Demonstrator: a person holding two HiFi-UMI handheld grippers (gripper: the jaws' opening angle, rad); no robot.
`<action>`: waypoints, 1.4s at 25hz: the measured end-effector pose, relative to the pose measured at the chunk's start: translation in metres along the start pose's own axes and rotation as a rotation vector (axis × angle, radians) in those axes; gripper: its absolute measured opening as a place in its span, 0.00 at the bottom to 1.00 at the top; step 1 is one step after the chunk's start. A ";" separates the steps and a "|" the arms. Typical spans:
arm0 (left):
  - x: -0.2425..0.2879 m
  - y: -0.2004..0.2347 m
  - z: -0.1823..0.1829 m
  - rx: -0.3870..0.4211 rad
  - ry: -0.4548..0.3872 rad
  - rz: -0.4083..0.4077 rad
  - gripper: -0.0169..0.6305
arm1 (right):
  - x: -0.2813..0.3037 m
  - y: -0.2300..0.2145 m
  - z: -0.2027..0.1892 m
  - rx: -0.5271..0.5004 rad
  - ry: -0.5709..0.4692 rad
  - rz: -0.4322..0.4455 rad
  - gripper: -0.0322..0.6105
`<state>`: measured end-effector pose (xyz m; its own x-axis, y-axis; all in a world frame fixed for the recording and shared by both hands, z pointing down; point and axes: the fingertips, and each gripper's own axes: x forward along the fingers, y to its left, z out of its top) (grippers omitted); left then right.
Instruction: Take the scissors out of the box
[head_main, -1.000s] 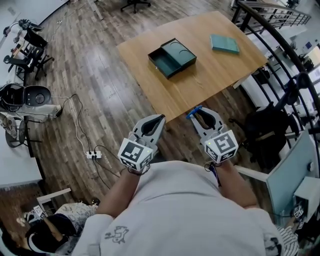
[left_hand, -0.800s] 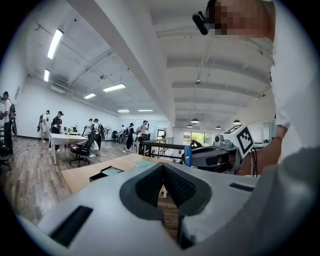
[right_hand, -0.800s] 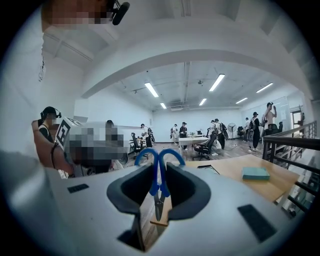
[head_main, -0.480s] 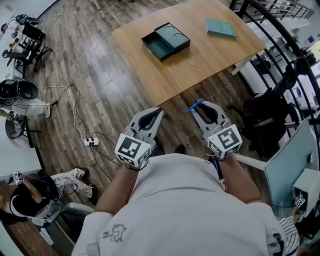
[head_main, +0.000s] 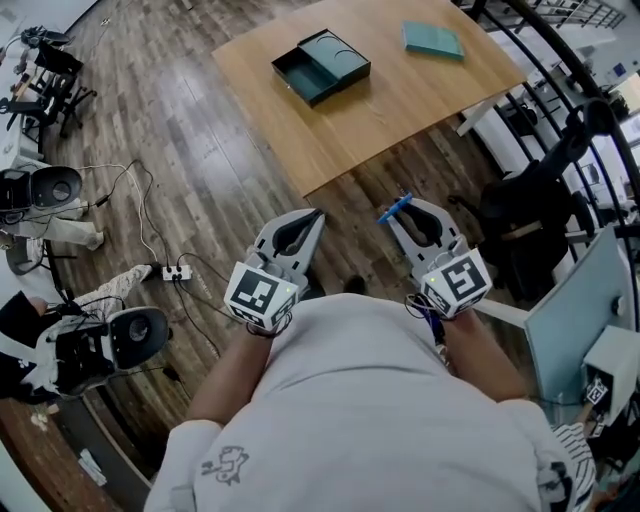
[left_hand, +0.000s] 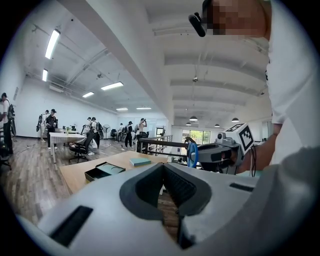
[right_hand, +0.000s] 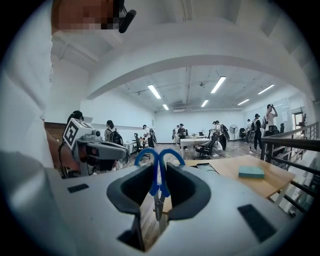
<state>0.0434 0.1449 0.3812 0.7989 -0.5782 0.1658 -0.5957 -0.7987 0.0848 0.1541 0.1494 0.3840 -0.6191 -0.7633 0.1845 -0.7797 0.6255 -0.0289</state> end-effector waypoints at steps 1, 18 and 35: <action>0.000 -0.001 0.000 -0.001 0.000 -0.002 0.03 | -0.002 0.000 -0.001 -0.001 0.001 0.000 0.20; 0.014 0.001 -0.005 -0.020 0.008 -0.014 0.03 | -0.013 -0.007 -0.010 0.009 -0.003 0.008 0.20; 0.024 0.019 0.001 -0.050 -0.001 -0.014 0.03 | 0.007 -0.020 0.000 0.021 -0.023 0.007 0.20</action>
<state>0.0510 0.1162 0.3861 0.8069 -0.5675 0.1637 -0.5883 -0.7972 0.1357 0.1655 0.1313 0.3863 -0.6265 -0.7624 0.1620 -0.7769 0.6276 -0.0509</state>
